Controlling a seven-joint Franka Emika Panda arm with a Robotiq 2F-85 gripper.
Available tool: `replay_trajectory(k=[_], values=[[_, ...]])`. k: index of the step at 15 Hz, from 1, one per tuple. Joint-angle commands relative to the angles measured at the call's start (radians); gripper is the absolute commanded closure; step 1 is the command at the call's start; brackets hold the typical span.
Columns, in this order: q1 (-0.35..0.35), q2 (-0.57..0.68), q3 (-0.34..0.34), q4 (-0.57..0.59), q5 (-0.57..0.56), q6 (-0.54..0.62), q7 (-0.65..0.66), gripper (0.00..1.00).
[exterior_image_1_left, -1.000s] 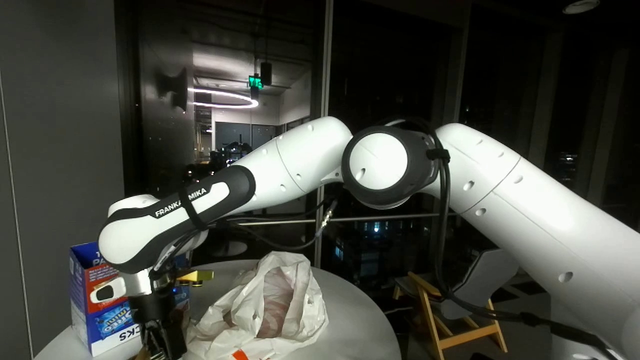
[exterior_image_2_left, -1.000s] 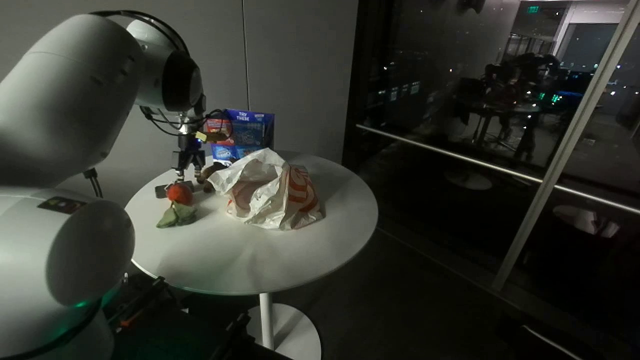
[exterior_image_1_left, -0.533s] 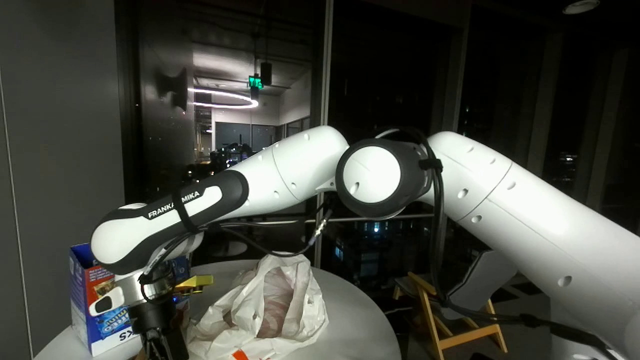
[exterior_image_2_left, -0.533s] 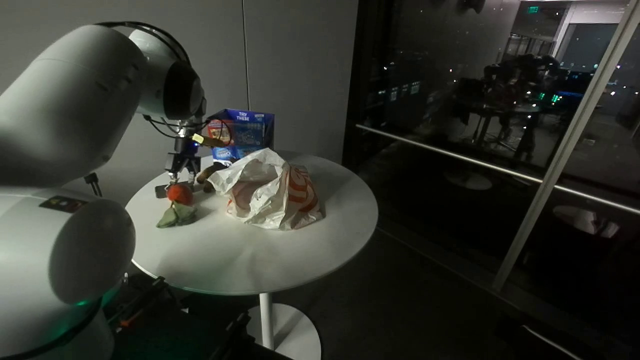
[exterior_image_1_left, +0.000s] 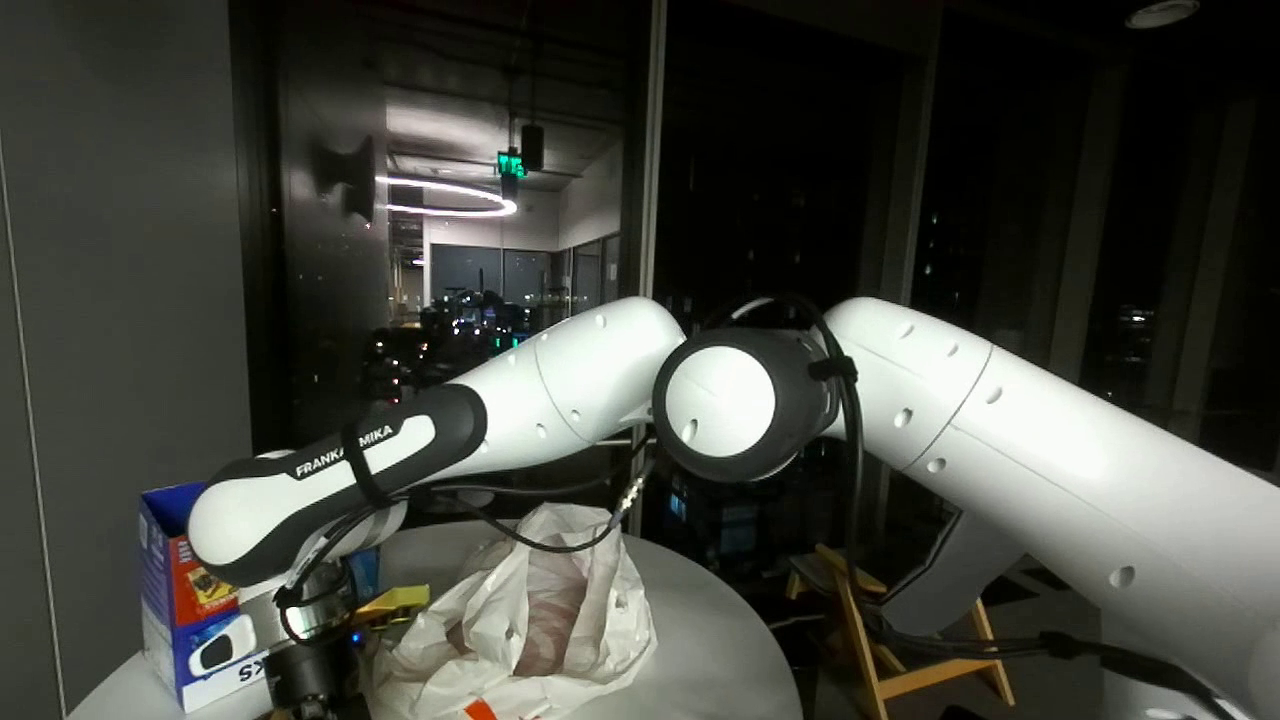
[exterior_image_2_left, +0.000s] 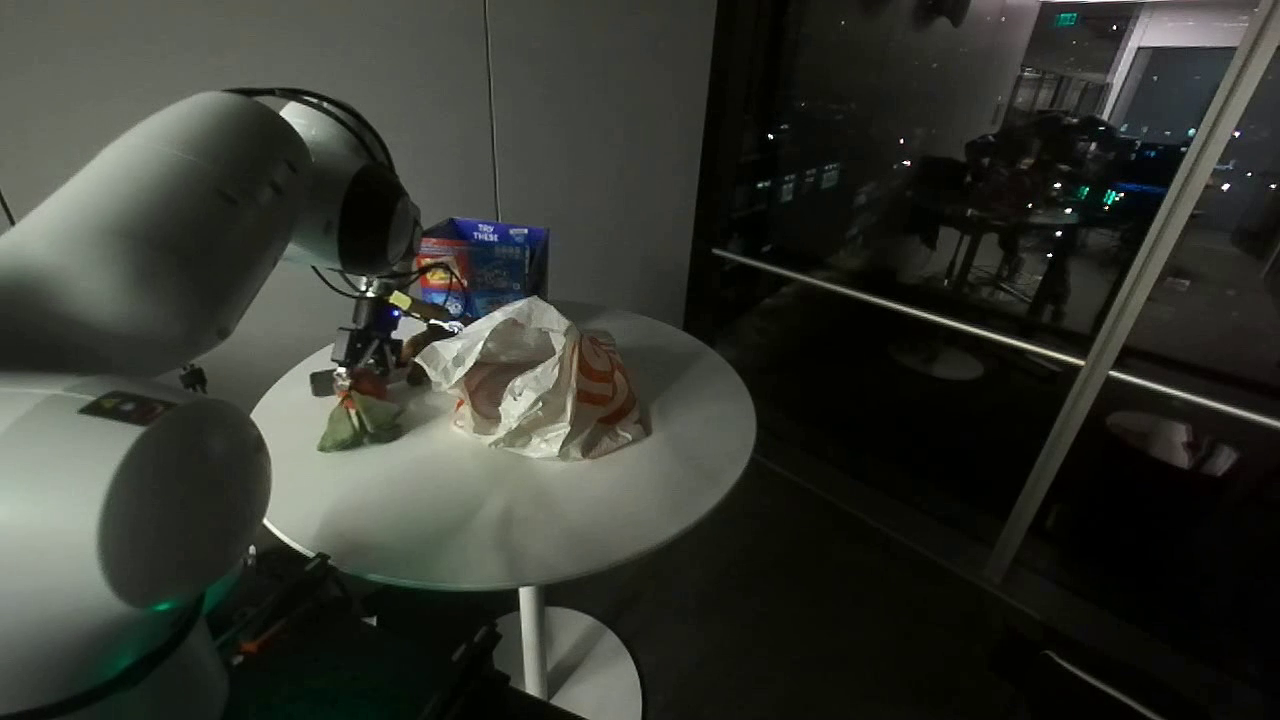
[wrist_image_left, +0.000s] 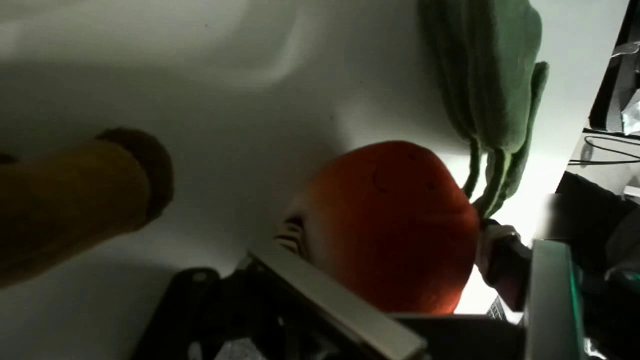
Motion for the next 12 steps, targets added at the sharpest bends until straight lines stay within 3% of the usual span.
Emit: replay_trajectory(k=[1,9,12], values=[[0.002,0.055,0.002,0.094,0.032,-0.034,-0.004,0.42],[-0.026,0.037,0.020,0.093,0.076,-0.054,0.000,0.98],[-0.036,-0.003,0.022,0.058,0.110,-0.063,0.020,0.97]])
